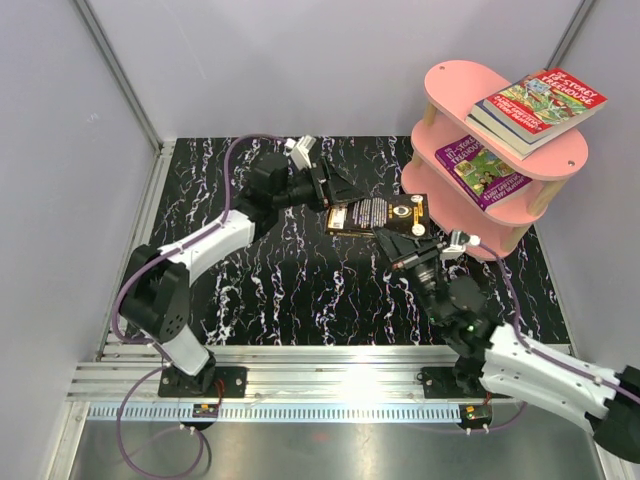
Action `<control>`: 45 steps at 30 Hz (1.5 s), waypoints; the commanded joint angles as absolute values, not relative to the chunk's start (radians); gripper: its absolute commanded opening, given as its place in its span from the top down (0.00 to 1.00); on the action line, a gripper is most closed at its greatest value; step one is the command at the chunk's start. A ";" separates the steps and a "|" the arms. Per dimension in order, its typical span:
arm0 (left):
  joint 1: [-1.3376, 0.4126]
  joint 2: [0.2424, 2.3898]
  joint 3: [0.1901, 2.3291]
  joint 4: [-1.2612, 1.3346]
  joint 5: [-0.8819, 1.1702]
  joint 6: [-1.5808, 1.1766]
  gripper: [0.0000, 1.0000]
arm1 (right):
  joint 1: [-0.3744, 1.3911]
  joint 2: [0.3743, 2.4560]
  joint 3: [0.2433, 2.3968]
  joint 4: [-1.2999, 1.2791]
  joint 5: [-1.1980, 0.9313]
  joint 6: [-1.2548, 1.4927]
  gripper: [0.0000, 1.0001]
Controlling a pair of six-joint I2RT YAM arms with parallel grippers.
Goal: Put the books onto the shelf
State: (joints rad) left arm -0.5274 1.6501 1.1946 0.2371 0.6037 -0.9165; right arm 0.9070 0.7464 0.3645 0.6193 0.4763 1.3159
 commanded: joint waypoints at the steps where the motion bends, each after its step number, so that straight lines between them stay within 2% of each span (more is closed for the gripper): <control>1: -0.505 1.571 1.195 0.238 0.571 -0.851 0.01 | 0.948 0.597 0.465 0.537 0.468 1.142 1.00; 3: -0.480 1.511 1.149 0.218 0.574 -0.828 0.01 | 0.948 0.523 0.532 0.423 0.559 1.018 1.00; 11: -0.430 1.396 1.023 0.233 0.598 -0.828 0.01 | 0.946 0.528 0.580 0.380 0.747 0.894 1.00; 16: -0.410 1.338 0.931 0.242 0.615 -0.828 0.01 | 0.946 0.506 0.546 0.445 0.890 0.833 1.00; 20: -0.397 1.316 0.897 0.247 0.627 -0.833 0.01 | 0.946 0.525 0.532 0.370 0.884 0.965 1.00; 26: -0.397 1.301 0.873 0.259 0.638 -0.839 0.01 | 0.943 0.548 0.422 0.449 0.928 1.080 1.00; 29: -0.396 1.281 0.854 0.259 0.632 -0.838 0.01 | 0.899 0.574 0.446 0.437 0.865 1.016 1.00; 34: -0.397 1.275 0.845 0.253 0.632 -0.841 0.01 | 0.827 0.825 0.782 0.065 0.735 0.789 1.00; 37: -0.397 1.262 0.838 0.245 0.627 -0.841 0.01 | 0.726 0.960 0.932 -0.138 0.625 0.767 1.00; 38: -0.396 1.256 0.836 0.242 0.623 -0.838 0.01 | 0.715 0.954 0.916 -0.118 0.621 0.761 1.00; 39: -0.397 1.247 0.835 0.238 0.623 -0.835 0.01 | 0.713 0.884 0.809 0.055 0.614 0.730 1.00; 41: -0.397 1.238 0.831 0.223 0.614 -0.827 0.01 | 0.684 0.806 0.694 0.197 0.582 0.751 1.00; 45: -0.397 1.230 0.828 0.207 0.609 -0.816 0.01 | 0.523 0.755 0.666 0.128 0.474 0.895 1.00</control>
